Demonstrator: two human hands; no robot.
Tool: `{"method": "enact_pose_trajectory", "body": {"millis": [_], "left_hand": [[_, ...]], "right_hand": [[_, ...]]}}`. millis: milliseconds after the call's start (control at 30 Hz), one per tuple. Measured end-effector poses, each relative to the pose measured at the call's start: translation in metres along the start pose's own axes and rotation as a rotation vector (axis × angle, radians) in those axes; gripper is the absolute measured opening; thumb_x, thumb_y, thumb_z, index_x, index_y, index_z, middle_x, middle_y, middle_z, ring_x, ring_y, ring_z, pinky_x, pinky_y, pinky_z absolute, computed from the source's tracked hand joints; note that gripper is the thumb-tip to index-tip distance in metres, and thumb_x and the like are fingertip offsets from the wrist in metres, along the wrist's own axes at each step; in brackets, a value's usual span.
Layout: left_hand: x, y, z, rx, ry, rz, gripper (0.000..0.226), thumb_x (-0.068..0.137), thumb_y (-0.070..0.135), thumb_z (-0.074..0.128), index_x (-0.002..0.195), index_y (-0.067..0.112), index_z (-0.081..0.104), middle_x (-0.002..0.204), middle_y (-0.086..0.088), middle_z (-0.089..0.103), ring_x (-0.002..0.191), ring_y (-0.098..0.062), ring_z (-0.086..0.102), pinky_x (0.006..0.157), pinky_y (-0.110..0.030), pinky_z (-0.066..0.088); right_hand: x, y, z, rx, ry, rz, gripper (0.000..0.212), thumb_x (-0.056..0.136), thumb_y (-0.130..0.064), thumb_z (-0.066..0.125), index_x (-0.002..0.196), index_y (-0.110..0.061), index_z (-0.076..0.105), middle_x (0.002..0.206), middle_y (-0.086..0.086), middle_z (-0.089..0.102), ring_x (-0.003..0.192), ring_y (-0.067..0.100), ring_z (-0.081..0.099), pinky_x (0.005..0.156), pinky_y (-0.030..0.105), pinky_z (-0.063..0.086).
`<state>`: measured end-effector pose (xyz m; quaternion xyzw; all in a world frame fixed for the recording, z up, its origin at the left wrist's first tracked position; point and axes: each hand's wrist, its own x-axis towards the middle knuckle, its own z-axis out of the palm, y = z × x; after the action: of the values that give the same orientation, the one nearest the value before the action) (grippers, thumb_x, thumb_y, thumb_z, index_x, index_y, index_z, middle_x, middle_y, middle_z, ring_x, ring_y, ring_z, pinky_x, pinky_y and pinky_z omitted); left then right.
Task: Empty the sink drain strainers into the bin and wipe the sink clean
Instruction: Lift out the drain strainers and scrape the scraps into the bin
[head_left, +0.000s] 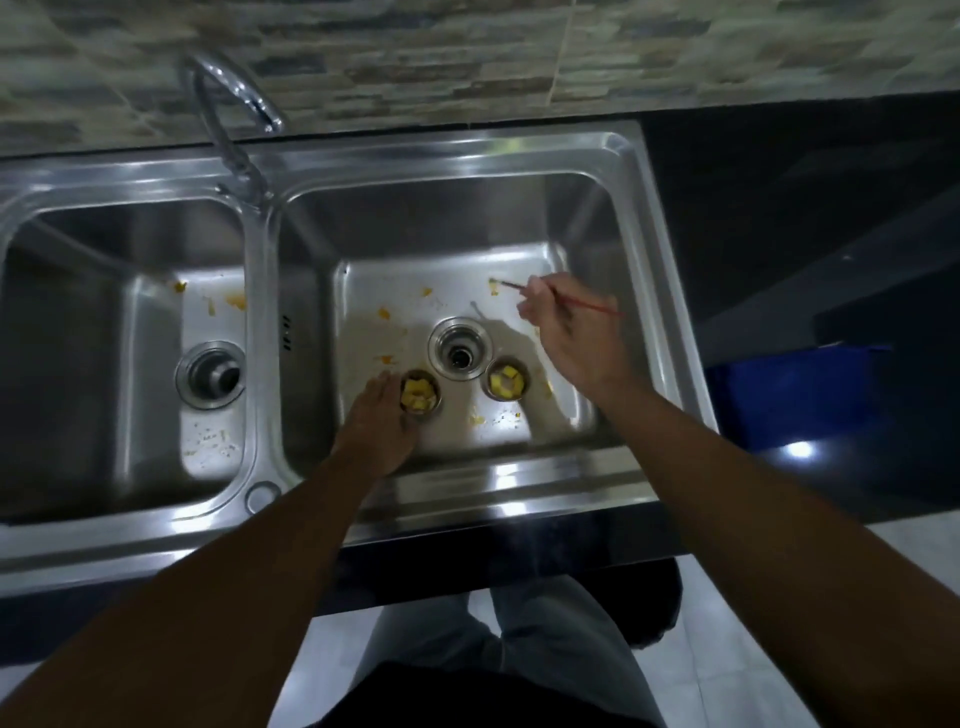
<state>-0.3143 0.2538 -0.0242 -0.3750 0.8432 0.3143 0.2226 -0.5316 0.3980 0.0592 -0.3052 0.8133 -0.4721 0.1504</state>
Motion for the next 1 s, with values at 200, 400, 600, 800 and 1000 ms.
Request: {"method": "enact_pose_trajectory", "body": {"millis": [200,400,600,800,1000], "left_hand": [[0.025,-0.018,0.009,-0.027,-0.041,0.014,0.088,0.094,0.026,0.065,0.161,0.008,0.011,0.170,-0.010,0.010,0.158,-0.024,0.007,0.128,-0.037,0.013],[0.047,-0.018,0.024,-0.109,-0.048,0.033,0.107,0.082,0.026,0.081,0.162,0.018,0.010,0.169,-0.004,0.013,0.156,-0.023,0.017,0.126,-0.037,0.023],[0.070,-0.018,0.036,-0.042,0.005,0.060,0.103,0.082,0.029,0.080,0.161,0.022,0.014,0.167,-0.005,0.019,0.153,-0.025,0.022,0.121,-0.038,0.028],[0.071,-0.018,0.030,-0.091,0.056,0.096,0.095,0.063,0.025,0.091,0.144,0.020,0.043,0.146,-0.004,0.040,0.132,-0.029,0.046,0.104,-0.041,0.046],[0.049,-0.014,0.015,-0.261,0.159,0.228,0.083,0.057,0.026,0.090,0.132,0.024,0.055,0.124,-0.001,0.041,0.102,-0.016,0.048,0.088,-0.027,0.044]], "right_hand": [[-0.039,0.027,0.032,-0.220,-0.183,-0.084,0.032,0.108,-0.025,0.044,0.133,-0.016,0.062,0.094,0.007,0.056,0.084,0.012,0.055,0.080,0.015,0.042],[-0.066,0.055,0.049,-0.177,-0.072,-0.162,0.024,0.099,-0.010,0.062,0.121,-0.012,0.070,0.095,-0.022,0.061,0.089,-0.011,0.060,0.083,0.003,0.042],[-0.074,0.064,0.065,-0.158,0.008,-0.061,0.013,0.097,-0.022,0.066,0.108,-0.025,0.072,0.098,-0.030,0.067,0.090,-0.006,0.068,0.083,0.012,0.053],[-0.077,0.051,0.067,-0.177,0.004,-0.061,0.012,0.100,-0.027,0.062,0.096,-0.038,0.057,0.092,-0.039,0.063,0.082,-0.017,0.064,0.069,-0.004,0.040],[-0.085,0.045,0.061,-0.093,0.005,-0.063,0.014,0.102,-0.017,0.060,0.113,-0.020,0.070,0.101,-0.016,0.072,0.091,0.001,0.071,0.081,0.015,0.056]]}}
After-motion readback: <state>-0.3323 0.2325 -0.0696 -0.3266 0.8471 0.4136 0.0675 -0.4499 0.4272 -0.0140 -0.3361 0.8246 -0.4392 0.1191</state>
